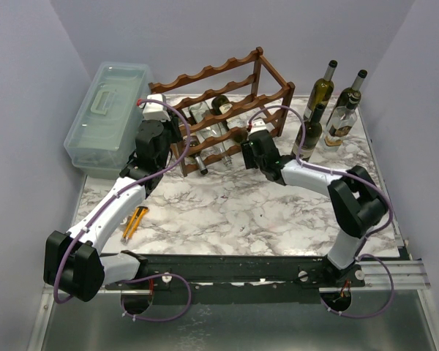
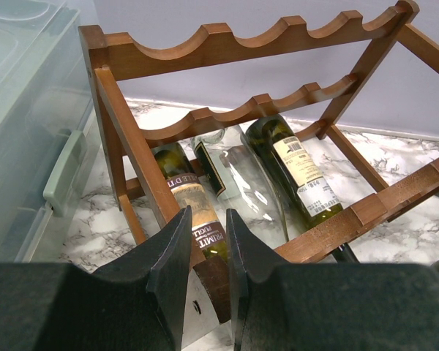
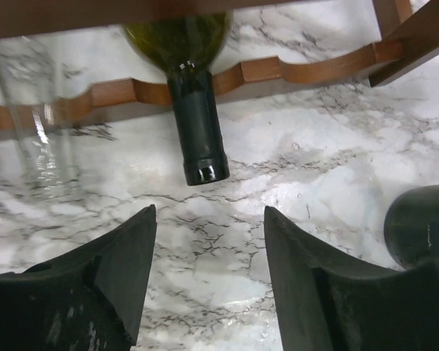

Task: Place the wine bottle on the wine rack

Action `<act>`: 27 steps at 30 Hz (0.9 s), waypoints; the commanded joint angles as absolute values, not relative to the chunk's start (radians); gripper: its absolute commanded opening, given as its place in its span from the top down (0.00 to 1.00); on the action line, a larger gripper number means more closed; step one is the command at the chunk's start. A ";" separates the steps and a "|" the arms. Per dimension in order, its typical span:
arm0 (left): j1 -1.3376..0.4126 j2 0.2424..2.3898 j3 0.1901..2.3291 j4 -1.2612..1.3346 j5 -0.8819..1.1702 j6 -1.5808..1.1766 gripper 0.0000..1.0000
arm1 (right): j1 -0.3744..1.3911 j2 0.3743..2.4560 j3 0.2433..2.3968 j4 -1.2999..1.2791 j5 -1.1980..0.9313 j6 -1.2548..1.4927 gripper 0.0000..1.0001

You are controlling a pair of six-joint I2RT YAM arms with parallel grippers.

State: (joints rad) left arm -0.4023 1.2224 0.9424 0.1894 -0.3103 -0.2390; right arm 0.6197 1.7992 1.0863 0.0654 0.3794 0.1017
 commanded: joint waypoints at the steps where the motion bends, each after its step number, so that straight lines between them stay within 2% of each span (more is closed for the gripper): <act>1: -0.413 1.243 0.951 0.127 -0.280 -0.239 0.74 | 0.615 1.707 1.043 0.055 0.301 0.134 0.35; 4: -0.413 1.246 0.951 0.127 -0.278 -0.239 0.74 | 0.615 1.701 1.040 0.025 0.318 0.159 0.34; 5: -0.413 1.247 0.950 0.126 -0.280 -0.239 0.74 | 0.615 1.698 1.039 0.015 0.316 0.169 0.37; 7: -0.413 1.250 0.951 0.126 -0.282 -0.238 0.74 | 0.615 1.691 1.026 0.014 0.310 0.182 0.52; 11: -0.413 1.249 0.951 0.125 -0.275 -0.242 0.74 | 0.614 1.712 1.017 0.028 0.336 0.188 0.63; 20: -0.416 1.247 0.953 0.125 -0.273 -0.244 0.74 | 0.608 1.861 1.104 0.010 0.389 0.196 0.72; 27: -0.417 1.247 0.951 0.124 -0.291 -0.233 0.74 | 0.609 1.926 1.185 0.030 0.362 0.169 0.73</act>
